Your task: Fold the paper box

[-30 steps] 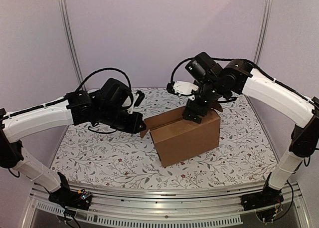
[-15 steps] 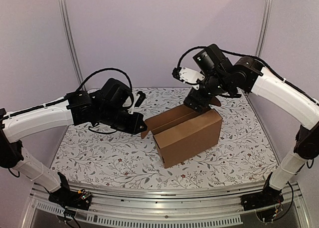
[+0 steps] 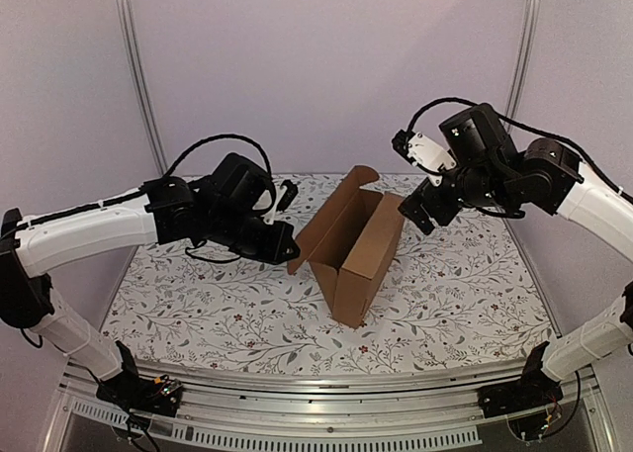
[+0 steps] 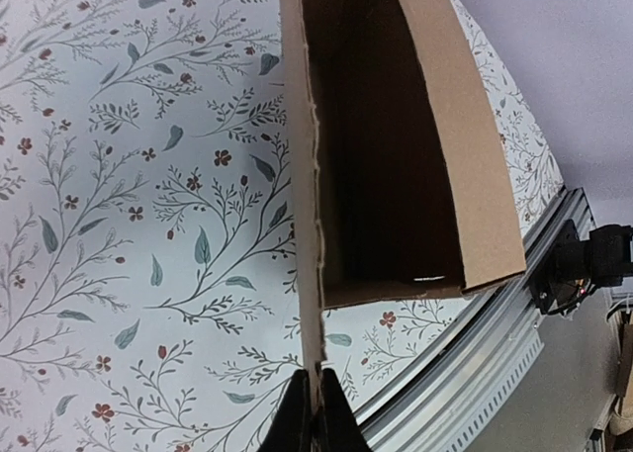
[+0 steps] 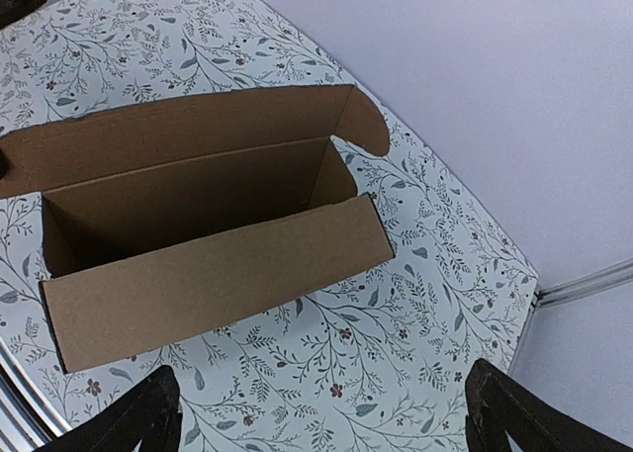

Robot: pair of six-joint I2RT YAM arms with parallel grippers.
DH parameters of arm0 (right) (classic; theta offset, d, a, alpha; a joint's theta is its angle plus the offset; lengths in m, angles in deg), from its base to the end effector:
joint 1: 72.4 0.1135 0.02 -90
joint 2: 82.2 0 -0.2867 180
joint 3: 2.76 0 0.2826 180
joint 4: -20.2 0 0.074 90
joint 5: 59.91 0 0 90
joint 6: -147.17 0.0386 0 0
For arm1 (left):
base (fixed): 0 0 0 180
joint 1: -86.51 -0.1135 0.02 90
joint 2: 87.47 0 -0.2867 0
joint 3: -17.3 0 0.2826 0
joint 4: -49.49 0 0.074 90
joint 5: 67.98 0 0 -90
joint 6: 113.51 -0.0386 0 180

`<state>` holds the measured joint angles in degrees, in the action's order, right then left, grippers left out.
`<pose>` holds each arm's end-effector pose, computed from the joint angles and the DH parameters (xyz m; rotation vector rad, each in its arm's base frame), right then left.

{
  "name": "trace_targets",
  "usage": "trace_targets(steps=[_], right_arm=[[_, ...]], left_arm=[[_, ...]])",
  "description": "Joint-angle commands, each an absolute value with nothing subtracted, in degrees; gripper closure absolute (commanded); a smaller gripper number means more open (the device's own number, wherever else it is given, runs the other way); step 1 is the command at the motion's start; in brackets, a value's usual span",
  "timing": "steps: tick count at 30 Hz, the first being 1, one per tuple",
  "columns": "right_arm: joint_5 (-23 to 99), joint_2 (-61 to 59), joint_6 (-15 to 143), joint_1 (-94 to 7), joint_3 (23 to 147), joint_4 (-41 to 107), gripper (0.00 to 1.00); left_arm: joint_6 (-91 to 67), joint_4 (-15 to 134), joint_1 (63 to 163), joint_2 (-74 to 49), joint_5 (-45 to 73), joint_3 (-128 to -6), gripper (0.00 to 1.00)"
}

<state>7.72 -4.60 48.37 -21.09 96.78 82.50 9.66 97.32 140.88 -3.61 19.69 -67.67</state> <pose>0.2016 0.2282 0.4281 -0.9293 2.0085 -0.0366 0.2021 -0.2846 0.3221 0.4847 2.4793 -0.7304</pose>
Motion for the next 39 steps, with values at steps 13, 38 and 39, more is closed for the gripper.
trace_targets(steps=[13, 38, 39], right_arm=[[9.9, -2.5, 67.2, -25.7, 78.2, 64.4, 0.3], [11.6, -6.0, 78.6, -25.9, 65.8, 55.3, 1.0], [12.5, -4.9, 78.8, -25.9, 66.3, 54.9, 1.0]], left_arm=[[7.9, 99.2, 142.0, -0.1, 18.3, -71.7, 0.97], [6.3, 101.6, 142.1, 1.9, 19.1, -75.6, 0.98], [6.1, 101.7, 142.2, 2.0, 19.1, -75.8, 0.98]])
